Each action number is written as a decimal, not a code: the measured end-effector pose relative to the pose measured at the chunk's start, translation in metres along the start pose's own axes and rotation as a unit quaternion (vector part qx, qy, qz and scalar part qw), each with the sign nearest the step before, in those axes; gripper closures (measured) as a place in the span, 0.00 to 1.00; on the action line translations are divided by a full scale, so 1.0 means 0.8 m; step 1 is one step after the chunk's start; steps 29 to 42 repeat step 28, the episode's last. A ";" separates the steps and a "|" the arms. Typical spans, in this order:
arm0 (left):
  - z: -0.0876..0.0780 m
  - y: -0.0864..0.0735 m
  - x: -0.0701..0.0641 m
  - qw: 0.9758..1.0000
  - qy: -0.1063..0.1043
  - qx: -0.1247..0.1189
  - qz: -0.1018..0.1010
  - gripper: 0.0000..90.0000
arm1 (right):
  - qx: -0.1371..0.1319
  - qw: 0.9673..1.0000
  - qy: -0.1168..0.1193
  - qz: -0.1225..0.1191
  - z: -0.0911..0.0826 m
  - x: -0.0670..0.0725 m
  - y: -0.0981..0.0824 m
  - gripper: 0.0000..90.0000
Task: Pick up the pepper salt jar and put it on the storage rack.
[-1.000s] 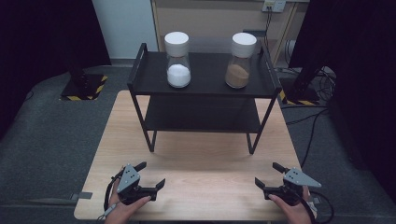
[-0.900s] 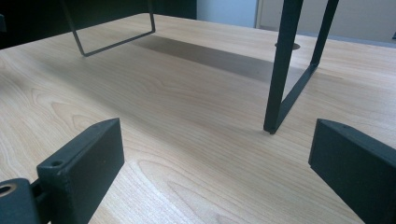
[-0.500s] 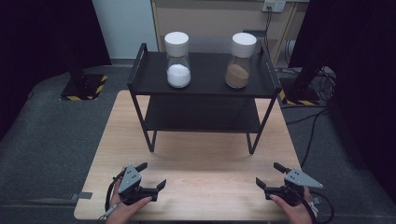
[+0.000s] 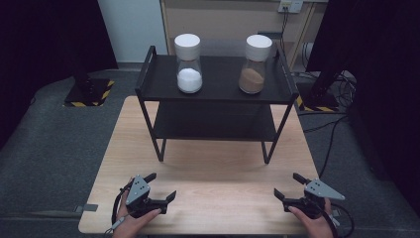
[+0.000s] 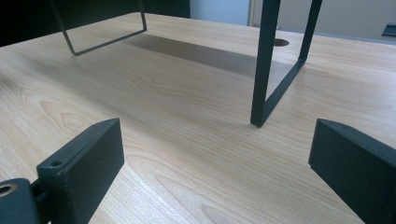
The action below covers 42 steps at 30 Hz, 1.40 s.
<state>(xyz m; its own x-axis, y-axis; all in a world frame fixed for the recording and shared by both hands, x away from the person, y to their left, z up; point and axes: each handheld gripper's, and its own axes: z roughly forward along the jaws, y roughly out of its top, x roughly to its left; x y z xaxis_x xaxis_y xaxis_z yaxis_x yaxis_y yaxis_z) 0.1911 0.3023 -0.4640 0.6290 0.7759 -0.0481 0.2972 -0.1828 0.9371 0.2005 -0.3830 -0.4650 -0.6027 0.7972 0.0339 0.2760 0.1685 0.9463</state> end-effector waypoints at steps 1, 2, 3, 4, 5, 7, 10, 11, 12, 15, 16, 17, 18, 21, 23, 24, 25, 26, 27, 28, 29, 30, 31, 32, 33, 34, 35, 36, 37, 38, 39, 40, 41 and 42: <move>0.000 0.000 0.000 1.000 0.000 0.000 0.000 0.03 | 0.000 1.000 0.000 0.000 0.000 0.000 0.000 0.04; 0.000 0.000 0.000 1.000 0.000 0.000 0.000 0.03 | 0.000 1.000 0.001 -0.001 0.000 0.000 0.000 0.04; 0.000 0.000 0.000 1.000 0.000 0.000 0.000 0.03 | 0.000 1.000 0.001 -0.001 0.000 0.000 0.000 0.04; 0.000 0.000 0.000 1.000 0.000 0.000 0.000 0.03 | 0.000 1.000 0.001 -0.001 0.000 0.000 0.001 0.04; 0.000 0.000 0.000 1.000 0.000 -0.001 0.000 0.03 | 0.000 1.000 0.001 -0.001 0.000 0.000 0.000 0.04; 0.000 0.000 0.000 1.000 0.000 0.000 0.000 0.03 | 0.001 1.000 0.001 -0.001 0.000 0.000 0.000 0.04; 0.001 0.000 -0.001 1.000 -0.001 0.000 0.000 0.03 | 0.001 1.000 0.001 0.000 0.000 0.000 0.000 0.04; 0.001 0.000 -0.001 1.000 0.000 -0.001 0.000 0.03 | 0.001 1.000 0.002 -0.001 0.000 0.000 0.000 0.04; 0.001 0.000 -0.001 1.000 0.000 -0.001 0.000 0.03 | 0.002 1.000 0.002 -0.001 0.001 0.001 0.000 0.04; 0.001 0.001 -0.001 1.000 0.000 -0.001 0.001 0.03 | 0.002 1.000 0.004 -0.002 0.001 0.001 0.000 0.04; 0.001 0.001 -0.001 1.000 0.000 -0.001 0.001 0.03 | 0.002 1.000 0.004 -0.002 0.001 0.001 0.000 0.04; 0.001 0.001 -0.001 1.000 0.000 -0.001 0.001 0.03 | 0.003 1.000 0.004 -0.002 0.002 0.001 0.000 0.04; 0.001 0.001 -0.001 1.000 0.000 -0.001 0.001 0.03 | 0.003 1.000 0.004 -0.003 0.002 0.001 0.000 0.04; 0.000 0.001 -0.001 1.000 0.001 -0.001 0.001 0.03 | 0.003 1.000 0.005 -0.003 0.002 0.001 0.000 0.04; 0.000 0.001 -0.001 1.000 0.001 -0.002 0.000 0.03 | 0.003 1.000 0.005 -0.003 0.002 0.001 0.000 0.04; -0.001 0.002 -0.002 1.000 0.003 -0.002 0.000 0.03 | 0.003 1.000 0.005 -0.003 0.002 0.002 0.000 0.04; -0.001 0.002 -0.002 1.000 0.003 -0.002 0.000 0.03 | 0.003 1.000 0.005 -0.003 0.002 0.002 0.000 0.04; -0.001 0.002 -0.002 1.000 0.004 -0.002 0.001 0.03 | 0.002 1.000 0.006 -0.003 0.002 0.002 0.001 0.04; -0.001 0.003 -0.002 1.000 0.004 -0.002 0.001 0.03 | 0.002 1.000 0.006 -0.004 0.002 0.002 0.001 0.04; -0.001 0.003 -0.002 1.000 0.004 -0.003 0.001 0.03 | 0.001 1.000 0.006 -0.004 0.002 0.002 0.001 0.04; -0.001 0.003 -0.002 1.000 0.004 -0.003 0.001 0.03 | 0.001 1.000 0.006 -0.004 0.002 0.002 0.001 0.04; -0.001 0.003 -0.002 1.000 0.004 -0.003 0.001 0.03 | 0.001 1.000 0.006 -0.004 0.002 0.002 0.001 0.04; -0.001 0.003 -0.002 1.000 0.004 -0.003 0.001 0.03 | 0.001 1.000 0.006 -0.004 0.002 0.002 0.001 0.04; -0.001 0.003 -0.002 1.000 0.004 -0.003 0.001 0.03 | 0.001 1.000 0.006 -0.004 0.002 0.002 0.001 0.04; -0.001 0.003 -0.002 1.000 0.004 -0.003 0.001 0.03 | 0.001 1.000 0.006 -0.004 0.002 0.002 0.001 0.04; -0.001 0.003 -0.002 1.000 0.004 -0.003 0.001 0.03 | 0.001 1.000 0.006 -0.004 0.002 0.002 0.001 0.04; -0.001 0.003 -0.002 1.000 0.004 -0.003 0.001 0.03 | 0.001 1.000 0.006 -0.004 0.002 0.002 0.001 0.04; -0.001 0.003 -0.002 1.000 0.004 -0.003 0.001 0.03 | 0.001 1.000 0.006 -0.004 0.002 0.002 0.001 0.04; -0.001 0.003 -0.002 1.000 0.004 -0.003 0.001 0.03 | 0.001 1.000 0.006 -0.004 0.002 0.002 0.001 0.04; -0.001 0.003 -0.002 1.000 0.004 -0.003 0.001 0.03 | 0.001 1.000 0.006 -0.004 0.002 0.002 0.001 0.04; -0.001 0.003 -0.002 1.000 0.004 -0.003 0.001 0.03 | 0.001 1.000 0.006 -0.004 0.002 0.002 0.001 0.04; -0.001 0.003 -0.002 1.000 0.004 -0.003 0.001 0.03 | 0.001 1.000 0.006 -0.004 0.002 0.002 0.001 0.04; -0.001 0.003 -0.002 1.000 0.004 -0.003 0.001 0.03 | 0.001 1.000 0.006 -0.004 0.002 0.002 0.001 0.04; -0.001 0.003 -0.002 1.000 0.004 -0.003 0.001 0.03 | 0.001 1.000 0.006 -0.004 0.002 0.002 0.001 0.04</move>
